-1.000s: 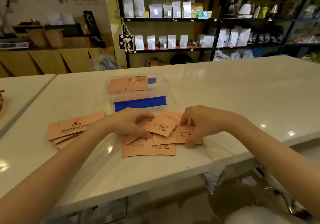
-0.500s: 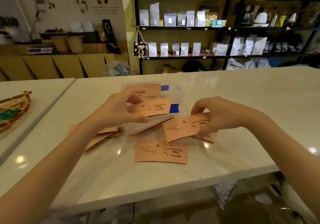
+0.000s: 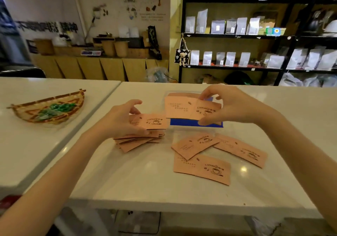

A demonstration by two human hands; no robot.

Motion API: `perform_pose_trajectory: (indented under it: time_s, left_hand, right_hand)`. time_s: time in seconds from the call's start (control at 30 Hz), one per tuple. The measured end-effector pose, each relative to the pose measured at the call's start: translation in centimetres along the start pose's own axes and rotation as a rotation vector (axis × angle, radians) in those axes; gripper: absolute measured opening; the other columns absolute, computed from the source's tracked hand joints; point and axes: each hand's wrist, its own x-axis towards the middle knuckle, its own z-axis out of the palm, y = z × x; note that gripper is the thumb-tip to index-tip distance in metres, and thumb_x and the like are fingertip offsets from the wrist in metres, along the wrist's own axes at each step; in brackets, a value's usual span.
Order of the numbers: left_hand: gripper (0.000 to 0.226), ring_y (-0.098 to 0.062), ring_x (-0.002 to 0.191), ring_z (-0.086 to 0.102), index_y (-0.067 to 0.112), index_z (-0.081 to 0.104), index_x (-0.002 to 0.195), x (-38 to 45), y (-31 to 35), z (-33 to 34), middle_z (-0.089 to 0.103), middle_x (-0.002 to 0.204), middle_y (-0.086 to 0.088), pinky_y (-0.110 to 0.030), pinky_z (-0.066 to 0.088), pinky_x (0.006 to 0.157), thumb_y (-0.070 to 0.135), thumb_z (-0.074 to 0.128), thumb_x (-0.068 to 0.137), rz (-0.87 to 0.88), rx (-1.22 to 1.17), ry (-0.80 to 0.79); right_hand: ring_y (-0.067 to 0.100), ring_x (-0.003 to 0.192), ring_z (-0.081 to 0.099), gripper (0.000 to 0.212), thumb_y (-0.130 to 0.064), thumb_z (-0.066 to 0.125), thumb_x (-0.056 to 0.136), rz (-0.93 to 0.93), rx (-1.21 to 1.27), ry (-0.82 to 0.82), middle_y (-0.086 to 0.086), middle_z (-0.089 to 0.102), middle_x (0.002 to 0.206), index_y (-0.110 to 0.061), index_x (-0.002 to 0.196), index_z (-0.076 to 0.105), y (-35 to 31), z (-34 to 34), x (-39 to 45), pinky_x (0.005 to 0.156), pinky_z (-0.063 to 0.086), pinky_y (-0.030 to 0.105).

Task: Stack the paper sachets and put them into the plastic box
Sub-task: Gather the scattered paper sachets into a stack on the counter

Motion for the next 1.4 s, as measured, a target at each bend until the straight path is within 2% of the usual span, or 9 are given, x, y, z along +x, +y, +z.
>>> perform_pose_trajectory:
  time_s: [0.1,0.37,0.5,0.7,0.87,1.0,1.17,1.3,1.4]
  left_hand:
    - [0.097,-0.021,0.122,0.043,0.026,0.024,0.138,-0.3,-0.7,0.0,0.053,0.131,0.0,-0.033,0.034,0.1,0.039,0.079,0.059,-0.053,0.01,0.0]
    - [0.089,-0.014,0.118,0.047,0.025,0.038,0.131,-1.4,-2.6,1.9,0.049,0.123,0.011,-0.022,0.034,0.088,0.032,0.083,0.054,-0.067,-0.232,0.06]
    - [0.12,-0.017,0.129,0.036,0.027,0.002,0.143,-2.0,-3.8,2.1,0.04,0.138,0.006,-0.028,0.03,0.101,0.032,0.083,0.054,-0.149,-0.331,0.09]
    - [0.109,-0.018,0.136,0.026,0.029,0.015,0.141,-2.4,-4.2,1.1,0.031,0.148,0.005,-0.036,0.025,0.109,0.039,0.081,0.054,-0.173,-0.184,0.093]
    - [0.072,-0.012,0.13,0.034,0.028,0.043,0.128,-2.7,-0.8,1.2,0.041,0.141,0.006,-0.03,0.028,0.106,0.045,0.072,0.065,0.034,-0.09,0.14]
    - [0.077,-0.008,0.123,0.042,0.027,0.027,0.137,-2.6,2.5,2.9,0.046,0.136,0.008,-0.022,0.032,0.098,0.046,0.064,0.072,0.196,-0.202,0.159]
    - [0.068,0.016,0.112,0.032,0.057,0.013,0.124,-3.0,6.3,5.1,0.029,0.126,0.028,-0.007,0.029,0.091,0.051,0.058,0.073,0.346,-0.274,0.006]
    - [0.08,-0.002,0.137,0.015,0.031,0.011,0.142,-3.1,7.3,7.1,0.015,0.151,0.016,-0.027,0.018,0.111,0.054,0.053,0.077,0.354,-0.175,-0.123]
    - [0.077,-0.008,0.142,0.0,0.023,0.015,0.143,-2.7,7.6,8.5,0.006,0.156,0.006,-0.03,0.002,0.114,0.061,0.039,0.08,0.37,0.16,-0.149]
  right_hand:
    - [0.01,0.099,0.039,0.054,-0.039,0.076,0.064,-0.095,0.036,0.044,-0.01,0.044,0.108,-0.025,0.111,0.054,-1.5,2.3,2.3,0.073,0.03,0.008]
    - [0.016,0.133,0.021,0.06,-0.051,0.069,0.067,-0.279,-0.043,0.031,-0.001,0.04,0.139,-0.02,0.117,0.056,-4.2,8.6,6.6,0.107,0.018,0.033]
    - [0.018,0.135,0.021,0.062,-0.054,0.066,0.067,-0.291,-0.085,-0.018,0.001,0.04,0.141,-0.019,0.118,0.055,-4.3,10.6,7.1,0.109,0.018,0.036]
    - [0.019,0.139,0.012,0.063,-0.057,0.059,0.071,-0.305,-0.206,-0.079,0.001,0.034,0.145,-0.019,0.121,0.054,-3.5,11.9,6.9,0.113,0.011,0.039]
    - [0.017,0.141,0.006,0.064,-0.056,0.054,0.076,-0.33,-0.189,-0.06,0.001,0.027,0.151,-0.021,0.129,0.047,-2.8,10.8,5.7,0.114,0.004,0.038]
    - [0.012,0.139,0.014,0.059,-0.052,0.057,0.077,-0.27,-0.038,-0.009,-0.004,0.032,0.148,-0.028,0.129,0.045,-1.2,8.6,3.7,0.114,0.013,0.041]
    - [0.005,0.13,0.032,0.065,-0.053,0.062,0.073,-0.24,0.086,0.017,-0.011,0.04,0.142,-0.031,0.131,0.042,1.0,6.4,-0.6,0.11,0.029,0.034]
    - [0.004,0.129,0.031,0.07,-0.052,0.064,0.072,-0.118,0.011,0.001,-0.012,0.04,0.14,-0.03,0.133,0.039,3.0,6.2,-4.4,0.106,0.024,0.022]
    - [0.006,0.135,0.023,0.077,-0.068,0.055,0.067,-0.065,-0.083,-0.032,-0.012,0.037,0.144,-0.031,0.133,0.039,4.3,7.0,-6.8,0.106,0.014,0.02]
